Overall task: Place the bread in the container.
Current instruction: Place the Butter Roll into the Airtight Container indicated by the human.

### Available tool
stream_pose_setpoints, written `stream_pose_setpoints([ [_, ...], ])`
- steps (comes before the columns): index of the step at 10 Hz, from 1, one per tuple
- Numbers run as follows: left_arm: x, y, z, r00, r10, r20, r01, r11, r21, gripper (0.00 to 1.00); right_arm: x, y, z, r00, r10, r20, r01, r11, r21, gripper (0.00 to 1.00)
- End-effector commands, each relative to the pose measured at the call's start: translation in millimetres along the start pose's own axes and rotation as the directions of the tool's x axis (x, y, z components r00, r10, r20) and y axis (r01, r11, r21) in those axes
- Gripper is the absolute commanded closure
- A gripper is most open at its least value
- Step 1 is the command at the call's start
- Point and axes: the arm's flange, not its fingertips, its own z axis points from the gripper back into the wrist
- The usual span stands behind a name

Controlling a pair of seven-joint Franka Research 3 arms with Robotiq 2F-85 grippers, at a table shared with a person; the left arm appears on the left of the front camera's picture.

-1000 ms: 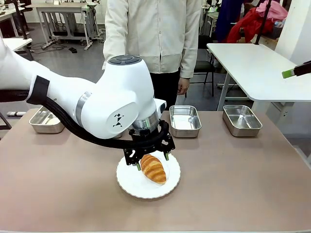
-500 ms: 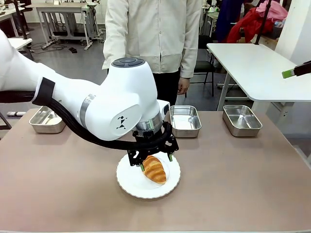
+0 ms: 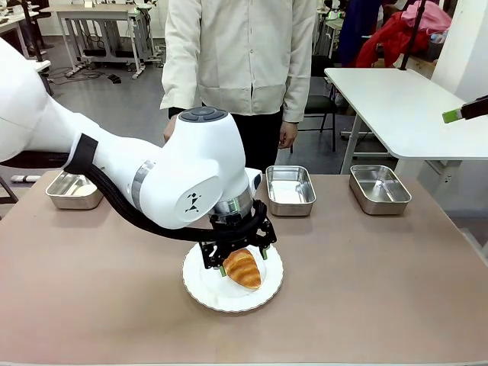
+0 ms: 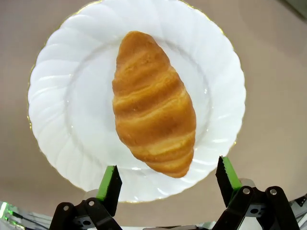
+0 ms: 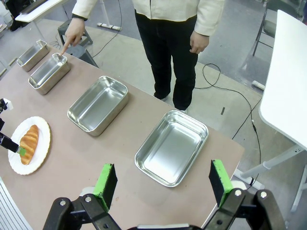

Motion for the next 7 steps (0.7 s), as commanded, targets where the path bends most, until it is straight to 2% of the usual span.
stream_pose_setpoints([
  [1, 2.6, -12.0, -11.5, 0.997, 0.056, 0.059, -0.058, 0.998, 0.029, 0.0, 0.9, -0.6, -0.5, 1.0, -0.003, 0.022, 0.002, 1.0, 0.009, 0.0],
  [7, 18.4, -13.9, -33.2, 0.995, 0.078, 0.067, -0.081, 0.996, 0.038, 0.0, 0.9, -0.6, -0.5, 1.0, -0.003, 0.022, 0.002, 1.0, 0.009, 0.0],
])
